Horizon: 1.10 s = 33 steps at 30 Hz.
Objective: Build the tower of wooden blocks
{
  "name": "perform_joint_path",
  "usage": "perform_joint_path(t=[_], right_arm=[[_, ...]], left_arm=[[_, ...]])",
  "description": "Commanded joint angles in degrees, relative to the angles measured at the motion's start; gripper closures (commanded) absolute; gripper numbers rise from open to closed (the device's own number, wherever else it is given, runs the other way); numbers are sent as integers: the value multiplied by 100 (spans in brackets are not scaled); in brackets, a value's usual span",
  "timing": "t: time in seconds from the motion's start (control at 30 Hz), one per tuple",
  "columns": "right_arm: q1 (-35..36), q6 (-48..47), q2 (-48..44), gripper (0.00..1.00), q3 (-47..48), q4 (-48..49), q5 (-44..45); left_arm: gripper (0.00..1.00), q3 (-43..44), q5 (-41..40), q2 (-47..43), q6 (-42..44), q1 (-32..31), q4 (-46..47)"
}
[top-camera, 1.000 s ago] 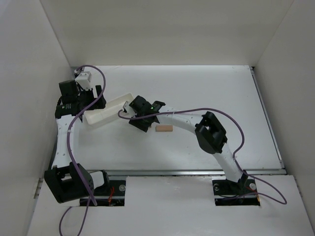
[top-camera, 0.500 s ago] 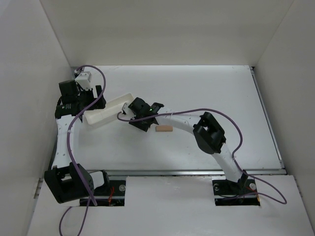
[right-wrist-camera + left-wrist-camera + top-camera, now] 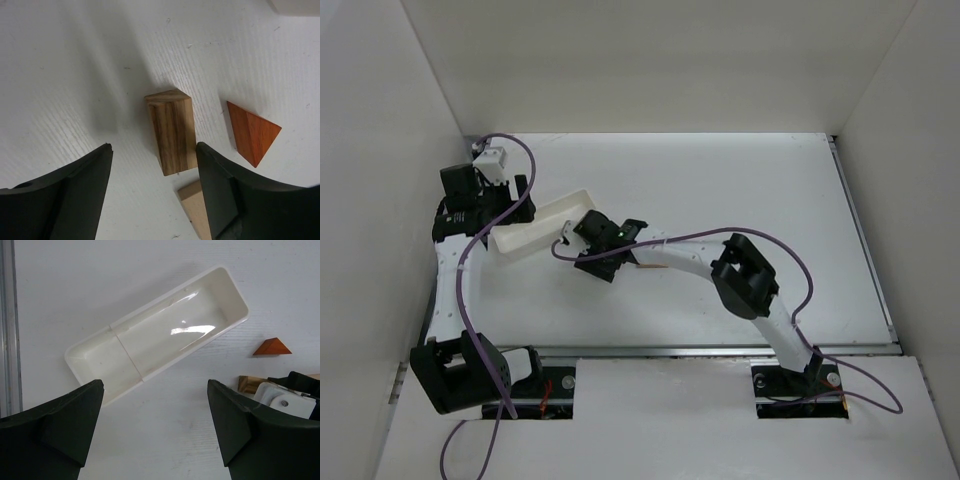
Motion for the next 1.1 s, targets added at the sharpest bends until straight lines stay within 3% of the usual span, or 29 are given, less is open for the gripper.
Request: perform_joint_path(t=[0.0,0.27,0.53,0.87,1.07], right_arm=[[76,202,-234,26,239,-79,-52],[76,185,-401,18,354,35,176],[76,-124,91,15,416,-35,-25],[-38,-229,540,22,785,53,-306],[-38,-229,356,28,276,158,-272]], left_arm=[[17,-114,34,-189,91,-3,41],[17,-114,34,-189,91,-3,41],[17,-114,34,-189,91,-3,41],[17,-167,34,-241,91,-3,41],[17,-220,-19,-241,91,-3,41]])
